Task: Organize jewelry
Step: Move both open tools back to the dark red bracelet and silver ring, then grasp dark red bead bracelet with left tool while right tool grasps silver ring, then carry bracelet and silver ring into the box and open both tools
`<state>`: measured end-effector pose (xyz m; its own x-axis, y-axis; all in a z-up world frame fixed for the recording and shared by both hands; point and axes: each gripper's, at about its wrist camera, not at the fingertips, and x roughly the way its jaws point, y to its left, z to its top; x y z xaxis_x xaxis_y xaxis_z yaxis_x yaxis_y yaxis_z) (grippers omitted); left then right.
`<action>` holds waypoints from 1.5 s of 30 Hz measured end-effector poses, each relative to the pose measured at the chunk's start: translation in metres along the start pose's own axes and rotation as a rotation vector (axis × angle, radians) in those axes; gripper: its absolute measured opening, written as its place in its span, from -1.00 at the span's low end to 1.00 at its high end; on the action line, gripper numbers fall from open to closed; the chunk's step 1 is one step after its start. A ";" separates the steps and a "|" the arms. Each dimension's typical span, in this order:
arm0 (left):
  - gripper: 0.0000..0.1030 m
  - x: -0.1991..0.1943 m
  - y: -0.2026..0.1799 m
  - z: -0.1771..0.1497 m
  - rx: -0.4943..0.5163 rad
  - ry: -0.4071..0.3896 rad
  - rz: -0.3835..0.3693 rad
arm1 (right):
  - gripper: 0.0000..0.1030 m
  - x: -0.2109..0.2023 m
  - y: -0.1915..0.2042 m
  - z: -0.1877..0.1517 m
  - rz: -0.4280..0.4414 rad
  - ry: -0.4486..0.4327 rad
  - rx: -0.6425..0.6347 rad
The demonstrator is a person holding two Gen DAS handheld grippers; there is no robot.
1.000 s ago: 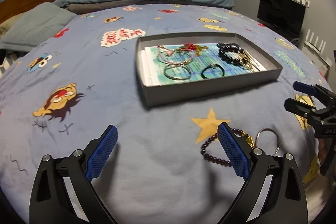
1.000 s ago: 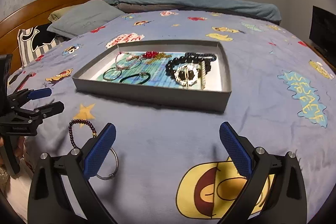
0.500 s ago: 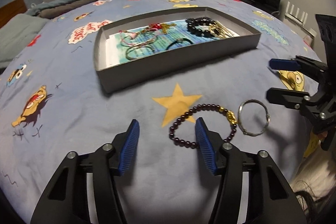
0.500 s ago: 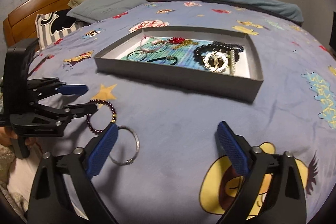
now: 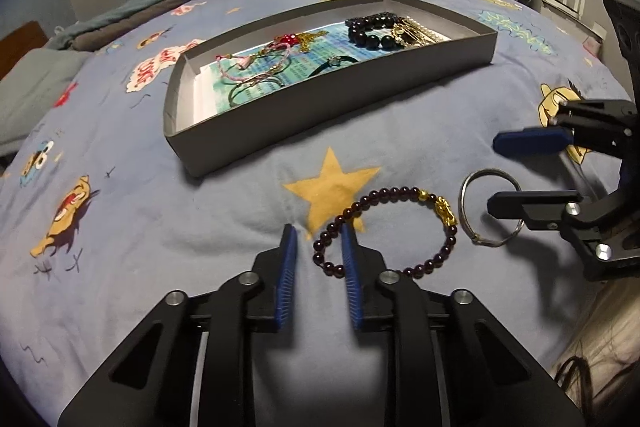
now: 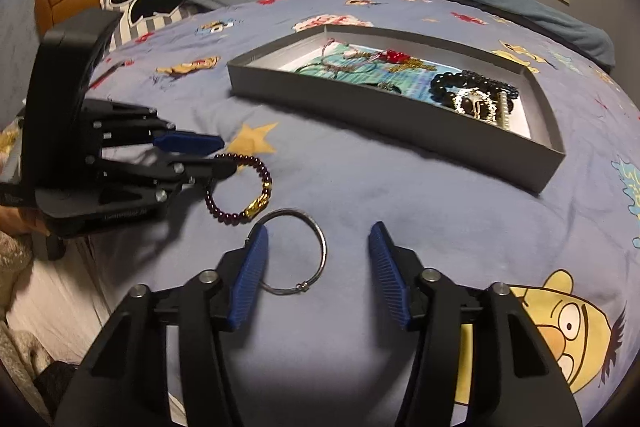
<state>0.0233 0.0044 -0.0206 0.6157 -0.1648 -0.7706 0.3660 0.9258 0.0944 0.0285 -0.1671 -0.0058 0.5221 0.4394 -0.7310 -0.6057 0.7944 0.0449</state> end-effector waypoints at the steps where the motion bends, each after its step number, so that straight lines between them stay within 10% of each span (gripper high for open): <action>1: -0.73 0.000 0.001 0.000 0.001 -0.002 0.006 | -0.24 0.002 0.001 -0.001 -0.009 0.004 -0.007; 13: -0.83 -0.002 0.007 0.002 -0.021 -0.019 0.015 | -0.92 0.001 0.003 0.000 -0.038 -0.025 -0.025; 31: -0.87 -0.035 0.025 0.012 -0.115 -0.159 -0.052 | -0.92 -0.024 -0.028 0.012 -0.085 -0.152 0.098; 45: -0.87 -0.064 0.027 0.081 -0.073 -0.296 -0.032 | -0.92 -0.041 -0.065 0.085 -0.186 -0.258 0.138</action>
<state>0.0507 0.0126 0.0822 0.7851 -0.2766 -0.5542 0.3442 0.9387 0.0192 0.0973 -0.2010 0.0794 0.7611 0.3592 -0.5400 -0.4083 0.9123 0.0313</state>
